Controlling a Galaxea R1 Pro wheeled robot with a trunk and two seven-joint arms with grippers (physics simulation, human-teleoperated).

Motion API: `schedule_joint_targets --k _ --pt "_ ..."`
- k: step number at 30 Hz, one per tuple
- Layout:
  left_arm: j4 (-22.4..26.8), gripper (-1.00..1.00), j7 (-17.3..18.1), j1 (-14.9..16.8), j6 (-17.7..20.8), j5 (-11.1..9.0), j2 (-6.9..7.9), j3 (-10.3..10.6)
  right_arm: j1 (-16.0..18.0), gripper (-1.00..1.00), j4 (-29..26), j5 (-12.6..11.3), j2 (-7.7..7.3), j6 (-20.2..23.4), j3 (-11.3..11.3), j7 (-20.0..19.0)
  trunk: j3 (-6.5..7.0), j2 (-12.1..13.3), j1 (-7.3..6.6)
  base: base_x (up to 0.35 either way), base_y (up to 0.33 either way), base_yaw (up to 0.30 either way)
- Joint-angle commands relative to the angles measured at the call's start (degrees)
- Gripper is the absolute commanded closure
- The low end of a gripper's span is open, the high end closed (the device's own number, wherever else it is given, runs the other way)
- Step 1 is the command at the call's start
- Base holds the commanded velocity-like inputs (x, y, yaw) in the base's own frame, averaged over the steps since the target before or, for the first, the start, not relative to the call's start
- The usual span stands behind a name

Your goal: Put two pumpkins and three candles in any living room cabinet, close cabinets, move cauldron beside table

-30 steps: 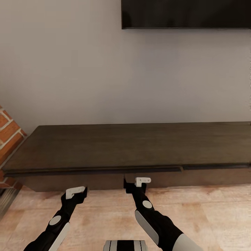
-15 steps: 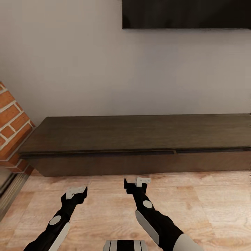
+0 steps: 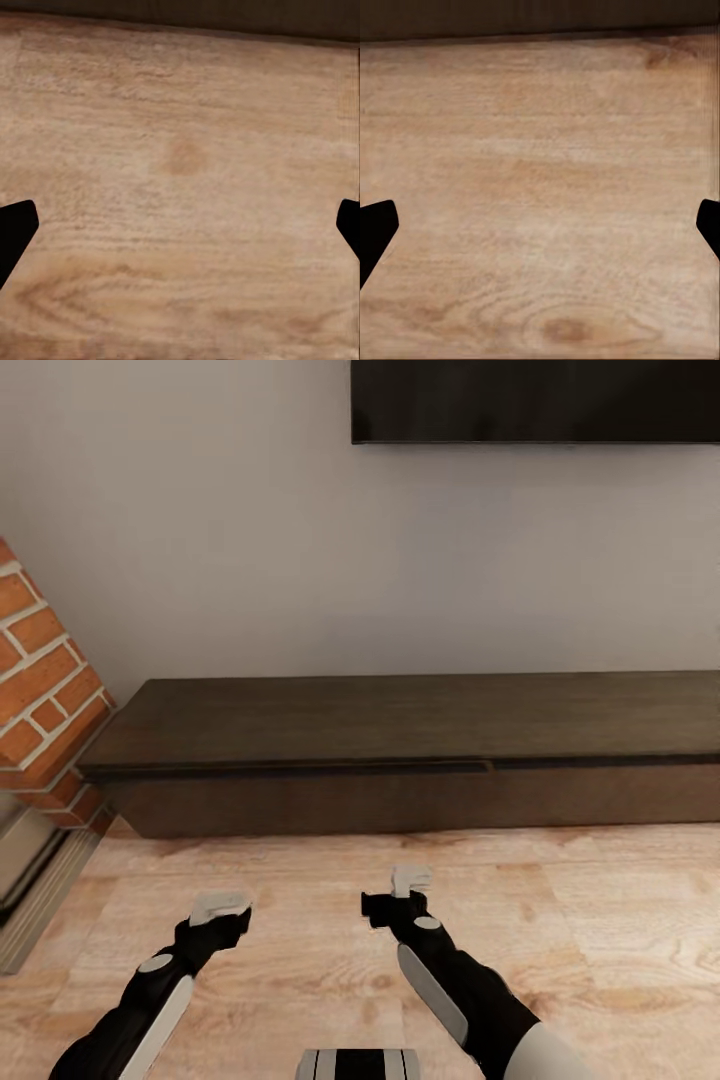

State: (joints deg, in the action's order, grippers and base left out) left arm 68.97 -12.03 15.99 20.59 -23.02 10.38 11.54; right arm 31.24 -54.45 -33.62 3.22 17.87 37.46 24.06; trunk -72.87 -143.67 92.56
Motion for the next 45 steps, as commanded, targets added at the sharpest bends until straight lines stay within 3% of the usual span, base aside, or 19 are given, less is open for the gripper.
schedule_joint_targets --k 1,3,4,6,10,14,18,31,37,38,45 --pt "1.1 -1.0 -0.5 0.0 3.7 -1.0 0.08 -1.1 0.0 -1.0 -3.8 -0.5 -0.22 3.0 -1.9 0.4 -0.05 0.0 -0.01 -0.023 0.0 0.0" --pt "2.8 -1.0 -0.4 0.0 9.5 -1.8 0.06 -3.1 -0.1 -1.0 -10.2 -0.6 -0.64 7.9 -6.0 0.4 -0.05 0.0 -0.01 -0.013 0.0 0.0" --pt "4.6 -1.0 -0.3 -0.1 14.4 -2.5 0.06 -4.3 -0.2 -1.0 -14.3 -0.8 -1.5 12.5 -9.7 0.4 -0.05 0.0 -0.01 -0.006 0.0 0.0" --pt "7.3 -1.0 -0.3 -0.1 20.1 -2.9 0.07 -5.2 -0.3 -1.0 -16.9 -0.9 -2.9 18.3 -13.1 0.4 -0.05 0.0 -0.01 -0.003 0.0 0.0" --pt "11.4 -1.0 -0.3 -0.1 29.9 -3.2 0.02 -5.7 -0.3 -1.0 -18.2 -0.9 -3.9 23.5 -15.2 0.4 0.17 0.0 -0.04 -0.001 0.0 0.0" --pt "12.9 -1.0 -0.4 0.0 34.8 -3.1 0.01 -6.8 -0.3 -1.0 -18.9 -0.9 -4.06 24.5 -15.4 0.4 1.06 0.0 -0.14 0.0 0.0 0.0" --pt "13.3 -1.0 -0.4 0.0 36.1 -3.3 0.01 -9.3 -0.3 -1.0 -18.6 -0.6 -4.06 24.7 -15.5 0.5 1.94 0.1 -0.24 0.0 0.0 0.0" --pt "13.2 -1.0 -1.3 0.0 36.3 -2.8 -0.53 -10.1 -0.3 -1.0 -17.9 -0.9 -4.08 24.7 -15.6 0.5 4.82 0.3 -0.58 -0.004 0.0 0.0" --pt "13.0 -1.0 -1.4 0.0 36.3 -2.8 -0.4 -11.7 -0.3 -1.0 -15.5 -0.8 -3.88 24.7 -15.6 0.5 6.15 0.4 -0.73 -0.154 0.0 0.0" --pt "12.9 -1.0 -1.4 0.1 36.3 -2.8 -0.32 -12.7 -0.3 -1.0 -15.0 -0.8 -3.81 24.6 -15.7 0.5 6.38 0.4 -0.76 -0.045 0.0 0.0" --pt "12.8 -1.0 -1.4 0.1 36.3 -2.7 -0.27 -13.3 -0.3 -1.0 -14.8 -0.7 -3.7 23.9 -15.7 0.5 7.84 1.2 -1.33 -0.014 0.0 0.0"
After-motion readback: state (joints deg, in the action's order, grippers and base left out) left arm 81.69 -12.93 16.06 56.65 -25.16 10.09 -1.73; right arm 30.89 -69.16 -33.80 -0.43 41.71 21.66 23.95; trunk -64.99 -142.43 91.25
